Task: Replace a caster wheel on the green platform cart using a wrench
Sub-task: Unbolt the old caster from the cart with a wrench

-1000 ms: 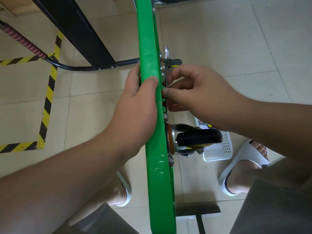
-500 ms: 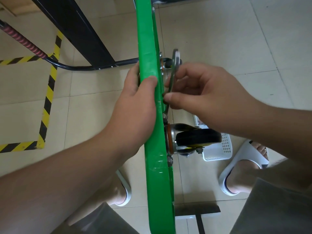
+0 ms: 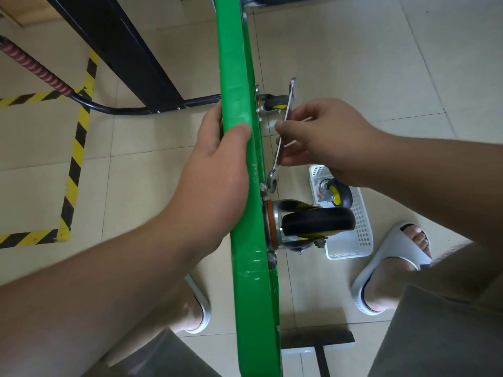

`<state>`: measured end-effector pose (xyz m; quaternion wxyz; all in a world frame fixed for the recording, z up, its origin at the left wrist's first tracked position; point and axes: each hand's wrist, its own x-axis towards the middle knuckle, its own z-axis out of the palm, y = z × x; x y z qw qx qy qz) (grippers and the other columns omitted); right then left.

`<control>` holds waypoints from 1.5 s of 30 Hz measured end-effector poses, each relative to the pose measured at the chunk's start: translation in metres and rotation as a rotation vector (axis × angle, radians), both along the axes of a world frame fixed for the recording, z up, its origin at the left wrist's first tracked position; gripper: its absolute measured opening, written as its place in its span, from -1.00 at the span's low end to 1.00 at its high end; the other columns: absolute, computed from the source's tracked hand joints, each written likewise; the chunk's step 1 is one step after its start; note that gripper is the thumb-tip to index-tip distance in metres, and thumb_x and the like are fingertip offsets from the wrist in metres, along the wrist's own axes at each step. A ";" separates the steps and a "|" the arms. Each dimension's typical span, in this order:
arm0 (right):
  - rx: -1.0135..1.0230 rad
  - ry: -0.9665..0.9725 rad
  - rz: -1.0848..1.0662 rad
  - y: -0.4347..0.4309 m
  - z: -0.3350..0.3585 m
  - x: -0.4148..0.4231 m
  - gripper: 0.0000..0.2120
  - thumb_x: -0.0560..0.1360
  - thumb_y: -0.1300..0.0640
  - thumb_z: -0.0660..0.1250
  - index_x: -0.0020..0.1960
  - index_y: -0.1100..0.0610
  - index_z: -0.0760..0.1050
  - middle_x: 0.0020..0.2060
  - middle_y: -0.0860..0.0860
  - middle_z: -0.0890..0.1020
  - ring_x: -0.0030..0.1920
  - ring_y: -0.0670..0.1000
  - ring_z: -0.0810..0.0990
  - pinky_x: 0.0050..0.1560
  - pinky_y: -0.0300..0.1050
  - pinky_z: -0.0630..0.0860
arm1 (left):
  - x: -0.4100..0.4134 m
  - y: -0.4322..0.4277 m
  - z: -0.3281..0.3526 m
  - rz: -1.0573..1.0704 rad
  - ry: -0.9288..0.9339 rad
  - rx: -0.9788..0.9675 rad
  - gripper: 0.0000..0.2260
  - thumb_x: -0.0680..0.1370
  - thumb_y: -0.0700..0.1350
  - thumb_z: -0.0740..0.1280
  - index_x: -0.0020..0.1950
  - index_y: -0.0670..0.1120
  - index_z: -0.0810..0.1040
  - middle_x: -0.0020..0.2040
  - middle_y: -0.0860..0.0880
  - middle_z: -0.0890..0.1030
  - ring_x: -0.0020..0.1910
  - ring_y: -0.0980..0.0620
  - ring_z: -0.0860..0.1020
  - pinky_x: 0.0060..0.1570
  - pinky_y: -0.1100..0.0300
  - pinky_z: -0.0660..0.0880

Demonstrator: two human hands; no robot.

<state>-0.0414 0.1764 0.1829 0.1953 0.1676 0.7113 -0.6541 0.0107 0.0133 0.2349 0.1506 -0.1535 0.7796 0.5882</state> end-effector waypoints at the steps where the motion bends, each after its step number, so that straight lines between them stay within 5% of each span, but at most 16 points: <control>1: 0.003 -0.007 0.009 -0.002 -0.002 0.000 -0.76 0.59 0.20 0.41 0.13 0.37 0.52 -0.15 0.24 0.68 -0.22 0.20 0.75 -0.11 0.07 0.73 | 0.000 0.000 0.000 -0.004 0.001 -0.003 -0.67 0.70 0.05 0.13 0.41 0.39 0.41 -0.07 -0.01 0.65 -0.27 0.07 0.59 -0.31 0.15 0.58; 12: -0.037 -0.062 0.081 -0.018 -0.009 0.008 -0.75 0.60 0.20 0.40 0.17 0.36 0.52 0.00 0.34 0.68 -0.11 0.29 0.74 -0.06 0.12 0.72 | -0.001 -0.001 0.000 -0.019 0.015 -0.017 -0.67 0.71 0.04 0.12 0.41 0.38 0.41 -0.11 0.06 0.64 -0.26 0.10 0.59 -0.31 0.17 0.52; 18: -0.047 0.015 0.105 -0.014 0.006 0.014 -0.81 0.56 0.19 0.45 0.14 0.22 0.55 -0.03 0.27 0.70 -0.08 0.24 0.75 -0.04 0.09 0.72 | -0.001 0.000 0.000 -0.017 0.025 -0.012 -0.70 0.70 0.03 0.13 0.36 0.38 0.44 -0.10 0.10 0.64 -0.24 0.10 0.59 -0.23 0.12 0.51; 23: -0.067 0.118 0.144 -0.010 0.018 0.030 -0.86 0.54 0.22 0.47 0.07 0.21 0.58 -0.04 0.31 0.70 0.00 0.33 0.70 0.06 0.18 0.69 | -0.001 -0.001 -0.001 -0.014 0.026 -0.025 -0.71 0.69 0.04 0.14 0.31 0.41 0.45 -0.18 0.16 0.63 -0.28 0.18 0.58 -0.30 0.22 0.49; 28: -0.006 0.272 0.243 -0.001 0.024 0.050 -0.86 0.46 0.25 0.53 -0.04 0.12 0.61 -0.12 0.15 0.73 0.00 0.25 0.71 0.15 0.22 0.63 | -0.001 -0.001 -0.001 -0.009 0.041 -0.028 -0.70 0.70 0.02 0.15 0.33 0.38 0.46 -0.16 0.12 0.64 -0.38 0.25 0.53 -0.46 0.39 0.43; 33: 0.005 0.305 0.344 0.009 0.024 0.048 -0.74 0.44 0.28 0.54 0.10 0.26 0.62 -0.02 0.18 0.73 0.06 0.22 0.70 0.25 0.22 0.57 | -0.001 -0.001 -0.002 -0.015 0.031 -0.025 -0.72 0.70 0.04 0.14 0.30 0.39 0.46 -0.18 0.11 0.64 -0.35 0.22 0.54 -0.43 0.35 0.45; 41: -0.019 0.289 0.231 0.002 0.027 0.024 -0.84 0.54 0.25 0.45 0.09 0.25 0.57 -0.11 0.20 0.73 -0.08 0.20 0.75 0.02 0.10 0.70 | -0.001 -0.001 -0.001 -0.012 0.026 -0.024 -0.67 0.69 0.06 0.14 0.41 0.39 0.42 -0.09 0.09 0.66 -0.24 0.11 0.63 -0.28 0.16 0.55; 45: 0.007 0.140 0.105 0.002 0.023 0.006 -0.82 0.59 0.23 0.40 0.13 0.32 0.55 -0.06 0.27 0.71 -0.15 0.19 0.76 -0.08 0.02 0.72 | 0.000 -0.002 -0.001 -0.017 0.013 -0.001 -0.67 0.71 0.06 0.12 0.43 0.39 0.39 -0.08 0.02 0.65 -0.33 0.15 0.57 -0.41 0.30 0.54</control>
